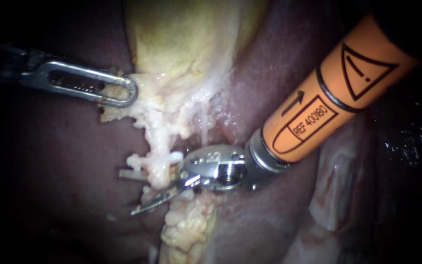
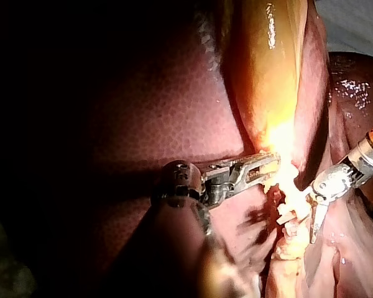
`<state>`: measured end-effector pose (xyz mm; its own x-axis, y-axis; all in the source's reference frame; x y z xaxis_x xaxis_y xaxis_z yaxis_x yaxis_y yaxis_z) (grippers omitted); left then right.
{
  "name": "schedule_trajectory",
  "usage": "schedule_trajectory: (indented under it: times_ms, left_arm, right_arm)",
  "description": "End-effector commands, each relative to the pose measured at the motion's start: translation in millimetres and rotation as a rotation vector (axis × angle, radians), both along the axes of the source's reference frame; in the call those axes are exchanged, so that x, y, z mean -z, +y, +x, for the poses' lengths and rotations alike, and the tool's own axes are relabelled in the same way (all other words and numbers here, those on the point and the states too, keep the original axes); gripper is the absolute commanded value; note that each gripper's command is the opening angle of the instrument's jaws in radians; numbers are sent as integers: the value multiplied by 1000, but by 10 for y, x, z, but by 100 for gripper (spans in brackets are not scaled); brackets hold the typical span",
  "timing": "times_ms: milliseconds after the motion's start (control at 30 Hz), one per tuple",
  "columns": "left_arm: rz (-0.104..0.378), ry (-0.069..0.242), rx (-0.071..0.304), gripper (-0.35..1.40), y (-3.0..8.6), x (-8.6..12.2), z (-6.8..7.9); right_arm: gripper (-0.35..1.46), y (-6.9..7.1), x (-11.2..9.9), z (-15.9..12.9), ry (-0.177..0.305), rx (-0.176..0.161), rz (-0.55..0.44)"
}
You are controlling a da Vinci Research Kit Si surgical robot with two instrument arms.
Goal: Go to the cutting position left tube
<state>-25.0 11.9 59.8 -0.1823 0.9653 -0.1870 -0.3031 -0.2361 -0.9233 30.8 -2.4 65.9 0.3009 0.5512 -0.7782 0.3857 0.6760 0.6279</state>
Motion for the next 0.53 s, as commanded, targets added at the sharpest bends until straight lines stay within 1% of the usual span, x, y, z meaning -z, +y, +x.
schedule_trajectory:
  times_ms: [33,533]
  left_arm:
    - [0,0,0,-35,0,0,0]
    - [0,0,0,-35,0,0,0]
  right_arm:
    - [126,0,0,0,-3,0,5]
    - [125,1,-1,0,-9,1,15]
